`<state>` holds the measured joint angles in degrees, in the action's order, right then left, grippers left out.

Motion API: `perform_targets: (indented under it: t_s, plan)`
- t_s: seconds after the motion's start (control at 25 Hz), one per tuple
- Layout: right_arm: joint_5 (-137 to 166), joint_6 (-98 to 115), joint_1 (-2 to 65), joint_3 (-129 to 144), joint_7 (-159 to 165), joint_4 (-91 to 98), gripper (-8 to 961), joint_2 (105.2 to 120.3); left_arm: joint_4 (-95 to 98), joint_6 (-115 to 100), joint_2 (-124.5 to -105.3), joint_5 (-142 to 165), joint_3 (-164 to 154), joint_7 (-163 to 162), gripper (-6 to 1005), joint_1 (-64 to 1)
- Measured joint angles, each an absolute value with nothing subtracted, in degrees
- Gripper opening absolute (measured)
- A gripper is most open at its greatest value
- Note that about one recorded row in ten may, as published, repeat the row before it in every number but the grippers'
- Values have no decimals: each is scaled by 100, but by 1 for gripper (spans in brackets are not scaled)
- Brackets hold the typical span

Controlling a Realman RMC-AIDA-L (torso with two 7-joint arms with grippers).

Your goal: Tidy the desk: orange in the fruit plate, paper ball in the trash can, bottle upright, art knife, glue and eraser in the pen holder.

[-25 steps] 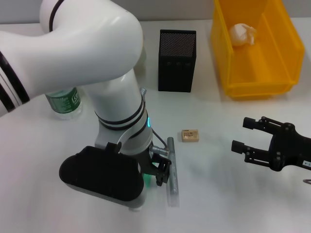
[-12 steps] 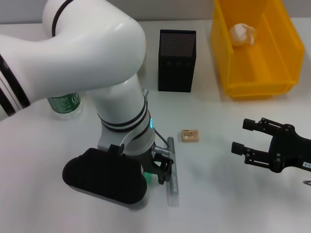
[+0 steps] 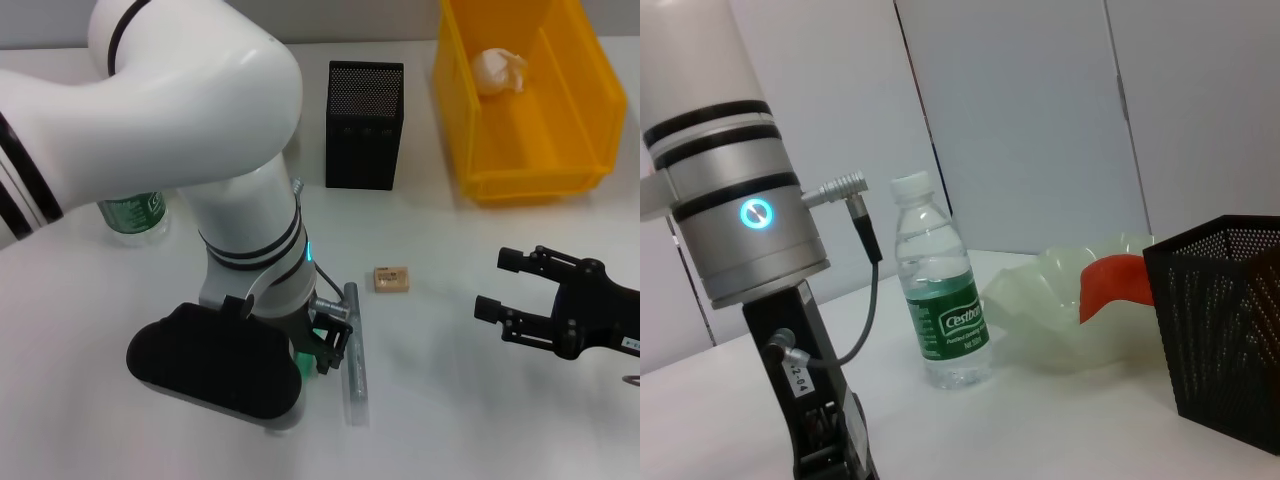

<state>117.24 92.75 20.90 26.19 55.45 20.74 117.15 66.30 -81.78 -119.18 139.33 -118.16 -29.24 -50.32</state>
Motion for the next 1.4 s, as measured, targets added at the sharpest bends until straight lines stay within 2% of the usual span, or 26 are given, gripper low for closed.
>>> perform_targets:
  t_s: [0.08,0.16,1.4]
  plan:
    - [11725,9286,2078,2619,5545,2075,775,11716,6629,-8173,-11918,13933,-11845,-2924,432,-5027]
    - [11725,9288,2072,2619,5537,2079,775,11716,6629,-8165,-11918,13933,-11868,-2933,385,-5025]
    - [11725,9378,2059,2619,5510,2072,774,11697,6686,-8182,-11918,14067,-11972,-3006,336,-5027]
